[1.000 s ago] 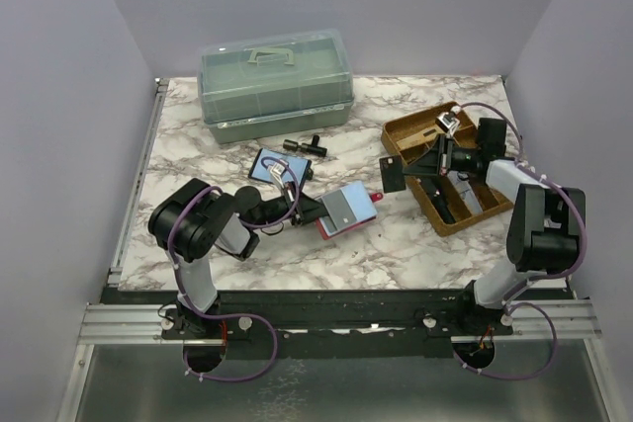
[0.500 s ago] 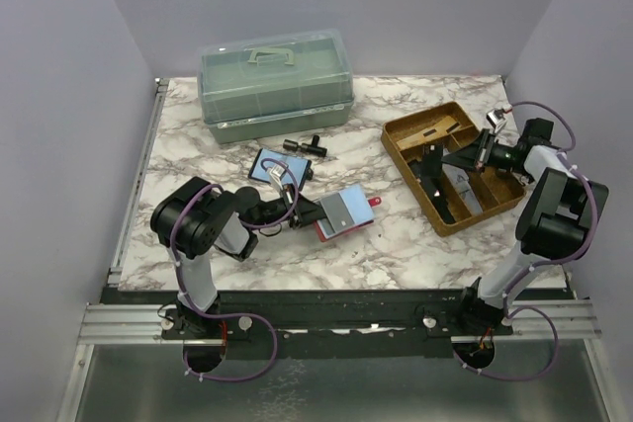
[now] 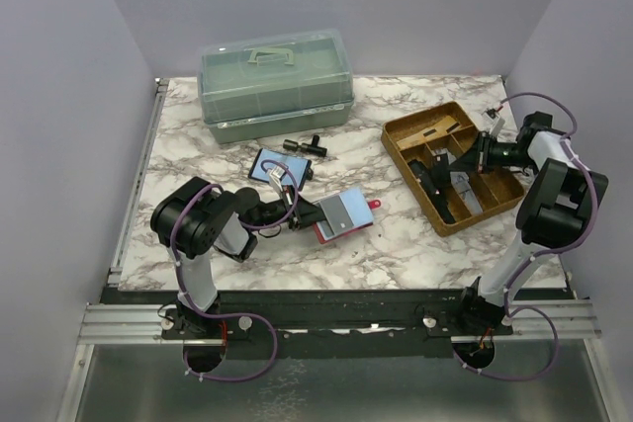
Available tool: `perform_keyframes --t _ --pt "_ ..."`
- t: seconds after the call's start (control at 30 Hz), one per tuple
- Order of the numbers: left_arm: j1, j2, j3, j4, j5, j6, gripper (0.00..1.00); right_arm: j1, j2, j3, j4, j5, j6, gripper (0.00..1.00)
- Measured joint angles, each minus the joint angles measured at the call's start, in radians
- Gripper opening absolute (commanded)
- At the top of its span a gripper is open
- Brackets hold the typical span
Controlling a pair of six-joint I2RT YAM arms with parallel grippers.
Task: Take the credit cards out of the card holder
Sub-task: Place the credit card in the storage box, then remove the credit card from the card holder.
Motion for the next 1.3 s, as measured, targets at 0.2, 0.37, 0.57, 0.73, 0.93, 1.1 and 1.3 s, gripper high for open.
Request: perform_keyframes --t 0.2,0.37,0.57,0.73,0.93,1.1,1.3 --pt "0.0 0.0 -0.001 0.0 0.001 0.0 0.0 0.031 0.012 0.005 -0.088 0.082 -0.114 0.06" --pt "0.0 0.012 0.009 0.0 0.003 -0.001 0.0 0.082 0.01 0.005 -0.098 0.153 -0.137 0.32" --pt "0.0 0.025 0.026 0.0 0.003 -0.008 0.0 0.092 -0.043 0.01 -0.085 0.254 -0.109 0.42" --pt "0.0 0.04 0.029 0.0 0.003 -0.019 0.0 0.097 -0.122 0.058 -0.081 0.221 -0.119 0.53" --pt "-0.001 0.053 0.039 -0.005 -0.006 -0.039 0.0 0.375 -0.254 -0.06 -0.005 0.111 -0.164 0.78" --pt "-0.014 0.027 0.073 -0.108 -0.047 -0.047 0.0 0.747 -0.32 -0.175 0.156 0.14 -0.077 0.82" --pt "-0.039 -0.124 0.127 -0.444 -0.15 -0.003 0.0 0.929 -0.252 -0.089 0.236 0.309 0.042 0.86"
